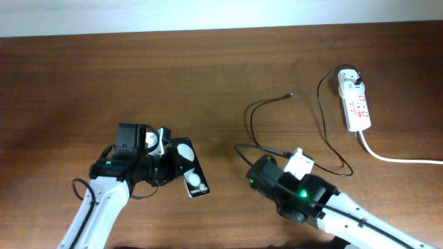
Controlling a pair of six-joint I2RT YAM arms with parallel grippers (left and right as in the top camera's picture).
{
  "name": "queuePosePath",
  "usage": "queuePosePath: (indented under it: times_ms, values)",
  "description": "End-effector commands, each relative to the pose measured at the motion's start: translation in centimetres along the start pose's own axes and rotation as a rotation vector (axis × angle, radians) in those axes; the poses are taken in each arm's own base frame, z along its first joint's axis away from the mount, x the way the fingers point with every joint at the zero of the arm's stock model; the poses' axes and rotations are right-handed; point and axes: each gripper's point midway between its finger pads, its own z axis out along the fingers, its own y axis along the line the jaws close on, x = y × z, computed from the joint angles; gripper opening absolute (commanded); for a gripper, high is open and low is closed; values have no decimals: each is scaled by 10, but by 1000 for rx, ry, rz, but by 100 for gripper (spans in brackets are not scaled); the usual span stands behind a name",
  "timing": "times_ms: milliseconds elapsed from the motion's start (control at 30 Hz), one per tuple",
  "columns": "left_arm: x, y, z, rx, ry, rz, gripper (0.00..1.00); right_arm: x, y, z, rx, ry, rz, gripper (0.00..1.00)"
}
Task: Plug charger to phone and switch on socket
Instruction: 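Grasp the black USB-C cable end with the right gripper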
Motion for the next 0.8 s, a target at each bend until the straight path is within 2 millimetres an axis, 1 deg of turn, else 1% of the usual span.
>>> queuePosePath:
  times_ms: [0, 33, 67, 133, 233, 300, 333, 400, 433, 467, 533, 567, 633, 667, 700, 733, 767]
  values:
    - [-7, -18, 4, 92, 26, 77, 0, -37, 12, -39, -20, -46, 7, 99]
    - [-10, -22, 5, 114, 23, 103, 0, -49, 13, -49, -25, -58, -2, 99]
    - [-12, -32, 4, 167, 15, 155, 0, -58, 14, -58, -31, -63, -1, 99]
    - [-15, -49, 0, 253, 5, 229, 0, -75, 16, -69, -46, -65, 5, 99]
    - [-19, -52, -1, 262, -13, 248, 0, -95, 22, -67, -44, -31, 2, 99]
    - [-20, -52, 0, 259, -14, 248, 0, -111, 24, -60, -11, -30, 30, 99]
    - [-20, -52, 0, 259, -14, 248, 0, -124, 28, -51, 21, -24, 48, 99]
    - [-20, -52, -1, 260, -14, 248, 0, -148, 37, -29, 76, -7, 65, 100]
    - [-20, -52, 0, 259, -14, 247, 0, -158, 41, -19, 97, -3, 73, 99]
    - [-20, -52, 0, 259, -14, 247, 0, -171, 46, -4, 115, 0, 83, 97]
    - [-20, -52, 0, 259, -14, 247, 0, -195, 56, 34, 131, 0, 125, 95]
    - [-20, -52, 0, 259, -14, 247, 0, -210, 62, 68, 118, 6, 161, 92]
    - [-20, -52, -1, 259, -14, 247, 0, -217, 68, 94, 77, 34, 192, 89]
    - [-20, -52, 0, 259, -14, 247, 0, -221, 74, 118, 40, 59, 214, 88]
    - [-20, -52, 0, 259, -14, 247, 0, -221, 77, 131, 19, 75, 224, 87]
    - [-20, -52, -1, 259, -14, 247, 0, -221, 84, 147, -21, 100, 235, 84]
    - [-20, -52, 0, 259, -14, 247, 0, -220, 91, 160, -53, 114, 237, 83]
